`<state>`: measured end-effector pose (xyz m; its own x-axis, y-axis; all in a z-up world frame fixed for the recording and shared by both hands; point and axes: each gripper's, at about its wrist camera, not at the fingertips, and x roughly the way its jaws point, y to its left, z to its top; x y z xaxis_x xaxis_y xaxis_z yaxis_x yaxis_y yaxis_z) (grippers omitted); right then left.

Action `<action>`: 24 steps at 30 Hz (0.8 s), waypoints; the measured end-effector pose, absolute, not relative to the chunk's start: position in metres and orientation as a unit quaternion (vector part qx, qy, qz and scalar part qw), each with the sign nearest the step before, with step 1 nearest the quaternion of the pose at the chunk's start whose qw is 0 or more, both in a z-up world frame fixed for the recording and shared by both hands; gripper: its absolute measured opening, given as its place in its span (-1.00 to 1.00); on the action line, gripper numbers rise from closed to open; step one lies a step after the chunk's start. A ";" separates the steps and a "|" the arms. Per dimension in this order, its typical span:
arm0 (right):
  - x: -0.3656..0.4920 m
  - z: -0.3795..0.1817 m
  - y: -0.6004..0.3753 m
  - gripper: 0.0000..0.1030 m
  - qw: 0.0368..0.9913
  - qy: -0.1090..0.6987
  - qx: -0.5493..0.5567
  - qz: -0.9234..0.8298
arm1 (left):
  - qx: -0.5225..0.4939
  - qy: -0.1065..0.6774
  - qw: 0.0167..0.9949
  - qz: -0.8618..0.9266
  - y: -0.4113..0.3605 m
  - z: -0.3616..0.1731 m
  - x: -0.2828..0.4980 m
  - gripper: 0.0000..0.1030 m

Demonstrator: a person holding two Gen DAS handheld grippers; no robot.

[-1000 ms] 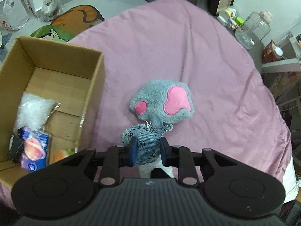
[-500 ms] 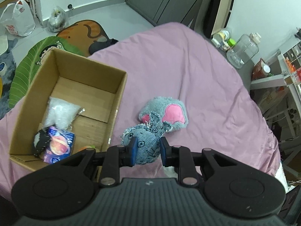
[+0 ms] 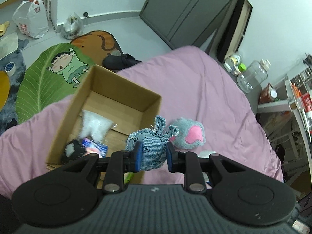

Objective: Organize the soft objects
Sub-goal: 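Carry the denim plush into the box with the left tool while the right tool carries the ball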

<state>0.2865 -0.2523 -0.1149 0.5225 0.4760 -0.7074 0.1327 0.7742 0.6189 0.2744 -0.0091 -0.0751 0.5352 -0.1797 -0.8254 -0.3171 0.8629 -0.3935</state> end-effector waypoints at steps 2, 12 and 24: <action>0.288 -0.110 -0.248 -0.32 0.815 0.473 0.317 0.106 | -0.265 0.475 0.838 0.043 0.001 -0.072 0.271 -0.54; 0.291 -0.085 -0.221 -0.32 0.834 0.454 0.294 0.111 | -0.287 0.450 0.844 0.050 0.044 -0.063 0.260 -0.53; 0.299 -0.084 -0.176 -0.32 0.834 0.464 0.271 0.128 | -0.309 0.445 0.839 0.053 0.078 -0.072 0.262 -0.53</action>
<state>0.2992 -0.1755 -0.0845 0.5370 0.4646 -0.7041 0.0390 0.8201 0.5709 0.2622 0.0777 -0.0719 0.5982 -0.1849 -0.7797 -0.3644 0.8038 -0.4702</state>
